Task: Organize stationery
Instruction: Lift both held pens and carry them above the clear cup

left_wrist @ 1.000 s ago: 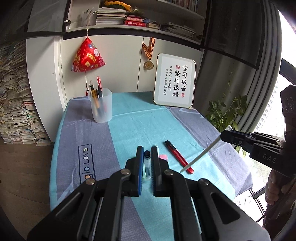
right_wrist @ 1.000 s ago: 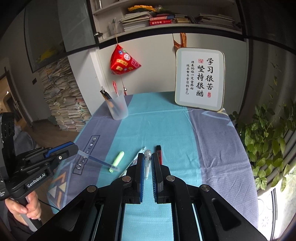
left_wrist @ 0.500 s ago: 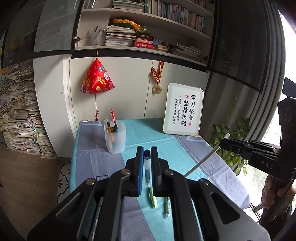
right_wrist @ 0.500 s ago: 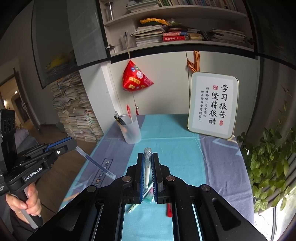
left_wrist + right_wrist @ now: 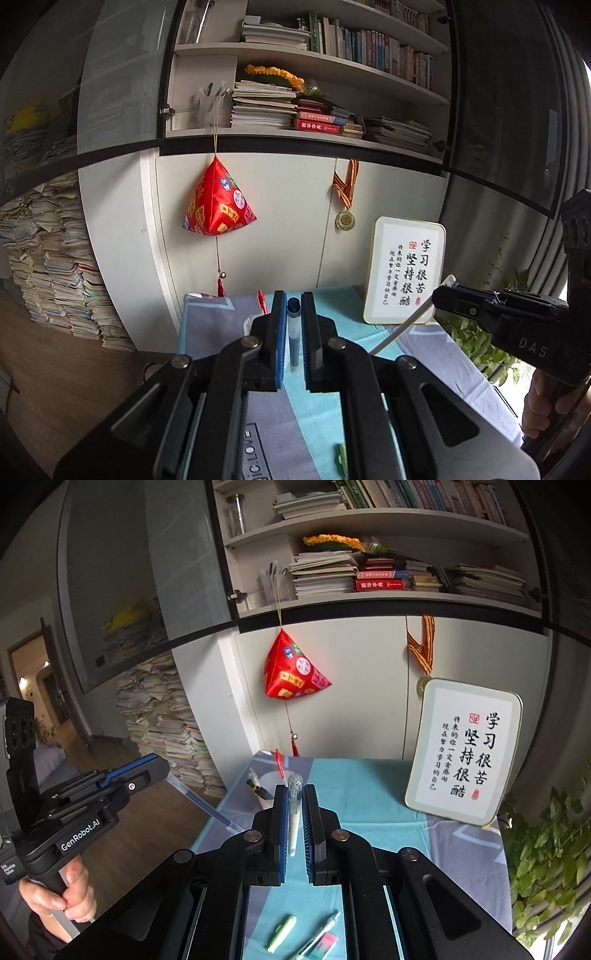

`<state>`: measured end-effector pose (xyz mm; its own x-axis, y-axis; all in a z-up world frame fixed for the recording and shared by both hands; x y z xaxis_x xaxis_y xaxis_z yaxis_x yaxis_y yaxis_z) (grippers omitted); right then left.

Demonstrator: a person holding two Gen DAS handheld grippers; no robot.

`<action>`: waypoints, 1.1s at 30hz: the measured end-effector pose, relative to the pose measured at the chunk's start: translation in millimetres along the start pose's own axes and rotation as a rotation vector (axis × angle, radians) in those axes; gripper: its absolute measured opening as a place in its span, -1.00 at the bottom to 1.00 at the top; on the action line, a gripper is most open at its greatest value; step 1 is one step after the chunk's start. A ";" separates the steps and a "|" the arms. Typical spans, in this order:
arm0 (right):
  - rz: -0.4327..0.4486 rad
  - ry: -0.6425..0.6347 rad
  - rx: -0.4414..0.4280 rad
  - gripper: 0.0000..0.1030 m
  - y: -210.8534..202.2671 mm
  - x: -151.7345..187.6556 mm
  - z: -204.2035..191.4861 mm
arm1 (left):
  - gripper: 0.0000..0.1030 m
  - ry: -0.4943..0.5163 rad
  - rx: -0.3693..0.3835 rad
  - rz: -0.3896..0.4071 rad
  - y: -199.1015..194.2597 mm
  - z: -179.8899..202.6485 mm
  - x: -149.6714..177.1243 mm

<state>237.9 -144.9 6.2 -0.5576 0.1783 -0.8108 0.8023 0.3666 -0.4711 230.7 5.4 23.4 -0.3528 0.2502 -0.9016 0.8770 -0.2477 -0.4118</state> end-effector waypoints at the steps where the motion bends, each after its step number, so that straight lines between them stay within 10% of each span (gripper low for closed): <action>1: 0.002 0.000 -0.001 -0.83 5.2 -5.1 -1.9 | -0.90 -0.002 0.003 0.004 4.4 -3.5 -5.1; 15: -0.011 -0.011 -0.012 -0.83 91.7 -40.3 -25.9 | -0.89 -0.049 -0.070 -0.051 104.6 -42.3 -11.9; 33: -0.115 -0.011 0.057 -0.83 189.5 6.9 -9.3 | -0.89 -0.059 -0.038 -0.207 173.6 -45.8 49.5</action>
<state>384.1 -65.6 -85.5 -0.6442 0.1277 -0.7541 0.7443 0.3316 -0.5797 380.4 17.7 -86.7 -0.5439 0.2370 -0.8050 0.7951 -0.1610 -0.5847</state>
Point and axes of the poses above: each gripper's, at about its wrist camera, not at the fingertips, and y roughly the way its jaws point, z to its right, x to its underside, the point moved 5 cm from there along y, roughly the way its jaws point, and after that the axes turned 14 degrees about y, right-handed, at the moved point
